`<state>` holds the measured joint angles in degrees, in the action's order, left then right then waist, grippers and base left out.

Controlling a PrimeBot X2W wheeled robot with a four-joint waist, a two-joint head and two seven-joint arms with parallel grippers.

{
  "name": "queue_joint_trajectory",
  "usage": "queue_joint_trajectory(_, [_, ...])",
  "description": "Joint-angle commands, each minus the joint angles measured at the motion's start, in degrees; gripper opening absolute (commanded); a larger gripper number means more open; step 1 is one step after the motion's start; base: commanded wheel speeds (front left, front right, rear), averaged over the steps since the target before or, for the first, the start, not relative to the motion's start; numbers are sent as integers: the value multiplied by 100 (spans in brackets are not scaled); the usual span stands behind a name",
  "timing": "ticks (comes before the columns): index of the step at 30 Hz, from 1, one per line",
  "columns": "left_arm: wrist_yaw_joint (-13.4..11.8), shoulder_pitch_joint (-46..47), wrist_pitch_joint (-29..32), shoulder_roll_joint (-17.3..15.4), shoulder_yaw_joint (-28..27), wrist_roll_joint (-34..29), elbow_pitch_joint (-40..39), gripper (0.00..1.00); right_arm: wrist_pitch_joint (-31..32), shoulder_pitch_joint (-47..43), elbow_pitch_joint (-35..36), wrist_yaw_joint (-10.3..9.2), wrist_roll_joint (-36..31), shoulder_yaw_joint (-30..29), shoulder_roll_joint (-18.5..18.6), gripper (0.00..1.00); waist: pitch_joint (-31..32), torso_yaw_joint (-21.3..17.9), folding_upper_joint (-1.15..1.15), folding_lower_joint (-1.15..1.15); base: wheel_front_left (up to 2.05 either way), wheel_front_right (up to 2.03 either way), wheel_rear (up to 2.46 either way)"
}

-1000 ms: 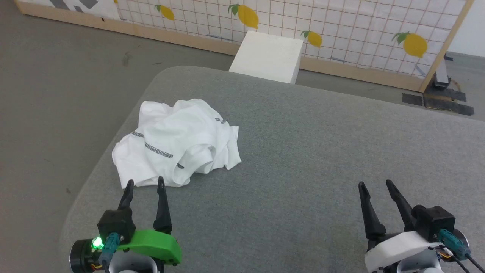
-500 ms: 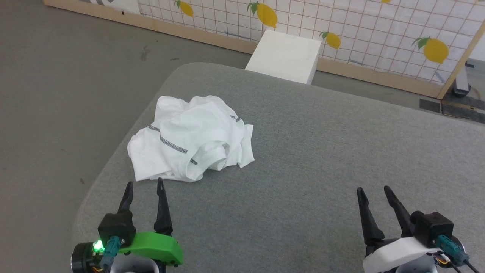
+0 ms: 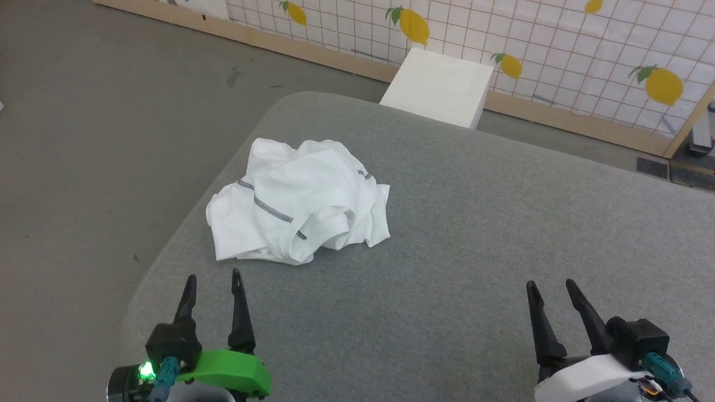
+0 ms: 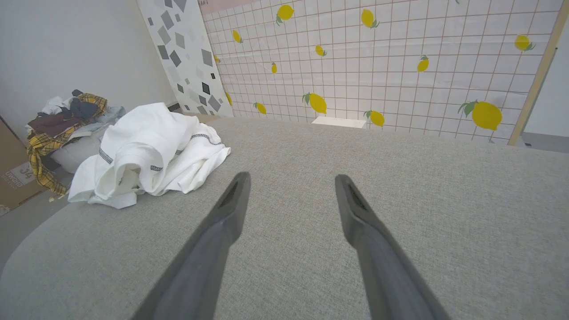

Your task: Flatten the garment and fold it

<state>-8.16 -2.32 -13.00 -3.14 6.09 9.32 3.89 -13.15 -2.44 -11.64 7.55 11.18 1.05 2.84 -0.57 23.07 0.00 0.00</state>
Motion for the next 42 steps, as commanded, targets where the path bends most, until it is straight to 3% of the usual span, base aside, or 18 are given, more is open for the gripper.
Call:
queue_joint_trajectory(1, [-40,-70,-74,24,18,75,21,100,-59,-75,-31,-6,21,-21,3,100,-13,37,0,0,0,0,0])
queue_joint_trajectory(25, [-142,-65,-200,26,9,72,30,100,47,-165,356,-6,-351,-80,4,100,-11,141,0,0,0,0,0])
queue_joint_trajectory(31, [57,153,-176,-23,-8,176,299,100,107,-75,402,-6,-369,-37,4,100,-64,-3,0,0,0,0,0])
queue_joint_trajectory(36, [385,980,296,-279,-119,447,581,100,184,61,506,-6,-442,-36,4,100,-233,-272,0,0,0,0,0])
queue_joint_trajectory(42, [759,2470,1825,-655,-452,1187,1161,100,362,355,795,-6,-620,-117,4,100,-833,-811,0,0,0,0,0])
